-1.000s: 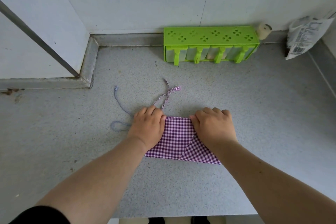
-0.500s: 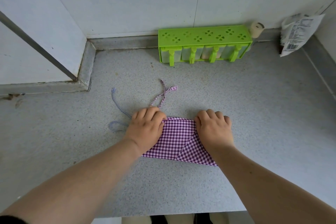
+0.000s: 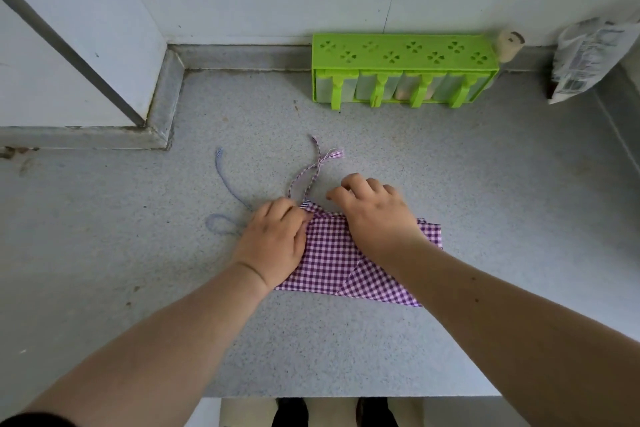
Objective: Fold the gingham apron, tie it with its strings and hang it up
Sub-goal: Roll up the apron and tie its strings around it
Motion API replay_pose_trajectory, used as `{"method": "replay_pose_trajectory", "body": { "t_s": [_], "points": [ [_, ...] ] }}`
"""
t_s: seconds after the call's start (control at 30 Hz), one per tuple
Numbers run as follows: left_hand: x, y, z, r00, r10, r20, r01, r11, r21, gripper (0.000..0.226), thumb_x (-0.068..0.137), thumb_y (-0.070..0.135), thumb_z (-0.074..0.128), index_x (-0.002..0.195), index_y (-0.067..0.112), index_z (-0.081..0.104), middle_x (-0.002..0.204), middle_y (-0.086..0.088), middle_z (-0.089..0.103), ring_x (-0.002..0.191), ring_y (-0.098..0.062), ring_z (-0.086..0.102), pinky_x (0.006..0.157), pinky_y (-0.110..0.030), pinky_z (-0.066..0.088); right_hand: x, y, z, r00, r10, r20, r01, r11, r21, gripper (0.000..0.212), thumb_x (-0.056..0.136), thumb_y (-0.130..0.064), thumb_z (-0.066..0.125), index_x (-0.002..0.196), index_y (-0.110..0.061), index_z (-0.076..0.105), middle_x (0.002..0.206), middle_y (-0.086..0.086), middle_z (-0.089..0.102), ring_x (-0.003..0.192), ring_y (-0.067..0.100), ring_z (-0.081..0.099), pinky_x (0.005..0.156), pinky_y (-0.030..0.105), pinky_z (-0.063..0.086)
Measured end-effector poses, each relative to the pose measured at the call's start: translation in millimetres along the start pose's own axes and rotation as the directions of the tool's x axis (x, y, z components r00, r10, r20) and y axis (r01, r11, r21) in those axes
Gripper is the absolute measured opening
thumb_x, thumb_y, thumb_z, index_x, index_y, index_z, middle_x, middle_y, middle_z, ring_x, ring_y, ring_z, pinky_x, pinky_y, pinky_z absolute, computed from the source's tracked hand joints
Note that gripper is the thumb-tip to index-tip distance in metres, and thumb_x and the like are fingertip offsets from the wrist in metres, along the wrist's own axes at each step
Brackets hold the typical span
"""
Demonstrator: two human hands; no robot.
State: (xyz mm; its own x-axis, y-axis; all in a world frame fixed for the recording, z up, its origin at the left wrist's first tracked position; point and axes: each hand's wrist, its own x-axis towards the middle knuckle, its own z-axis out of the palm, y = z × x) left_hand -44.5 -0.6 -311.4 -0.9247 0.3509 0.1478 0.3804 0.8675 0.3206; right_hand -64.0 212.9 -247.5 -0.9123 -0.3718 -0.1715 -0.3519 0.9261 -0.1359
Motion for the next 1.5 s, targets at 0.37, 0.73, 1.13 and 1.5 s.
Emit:
{"method": "replay_pose_trajectory", "body": {
  "t_s": [0.37,0.73,1.13,1.5],
  "points": [
    [-1.5,-5.3,1.3,1.000,-0.023,-0.011,0.022,0.998,-0.063,0.027,0.101,0.030,0.047,0.105,0.021,0.072,0.124,0.003,0.062,0.113,-0.022,0.057,0.098,-0.044,0.051,57.2,-24.1,-4.0,0.988,-0.122,0.091,0.126,0.991,-0.037,0.026,0.102,-0.023,0.047,0.128,-0.025,0.053,0.130,0.003,0.041,0.107,0.024,0.056,0.090,0.045,0.055],
    [-2.1,-3.5,-4.6,1.000,-0.001,0.004,0.001,1.000,-0.030,0.039,0.100,0.028,0.045,0.133,0.027,0.067,0.112,0.008,0.063,0.105,-0.020,0.055,0.096,-0.038,0.049,48.8,6.1,-6.5,0.981,0.033,0.192,-0.036,0.999,0.017,0.013,0.103,-0.033,0.050,0.094,-0.033,0.040,0.083,-0.003,0.055,0.078,0.020,0.057,0.068,0.038,0.053],
    [0.7,0.8,-7.5,0.997,-0.080,-0.020,0.078,0.994,-0.076,0.025,0.098,0.025,0.050,0.104,0.021,0.073,0.098,0.005,0.061,0.094,-0.021,0.056,0.088,-0.038,0.051,8.5,-59.2,-58.6,0.972,0.100,0.215,-0.075,0.990,-0.119,0.017,0.095,-0.004,0.052,0.110,-0.005,0.061,0.089,0.006,0.045,0.082,0.024,0.052,0.068,0.035,0.048],
    [6.2,-2.4,-6.7,0.989,-0.138,0.045,0.144,0.976,-0.162,0.039,0.096,0.030,0.044,0.113,0.022,0.078,0.106,0.003,0.068,0.102,-0.024,0.059,0.094,-0.040,0.049,-8.5,-115.1,19.4,0.859,0.172,0.483,0.109,0.859,-0.501,0.047,0.106,-0.012,0.042,0.144,0.015,0.037,0.132,0.024,0.050,0.106,0.027,0.058,0.067,0.034,0.040]
  ]
}}
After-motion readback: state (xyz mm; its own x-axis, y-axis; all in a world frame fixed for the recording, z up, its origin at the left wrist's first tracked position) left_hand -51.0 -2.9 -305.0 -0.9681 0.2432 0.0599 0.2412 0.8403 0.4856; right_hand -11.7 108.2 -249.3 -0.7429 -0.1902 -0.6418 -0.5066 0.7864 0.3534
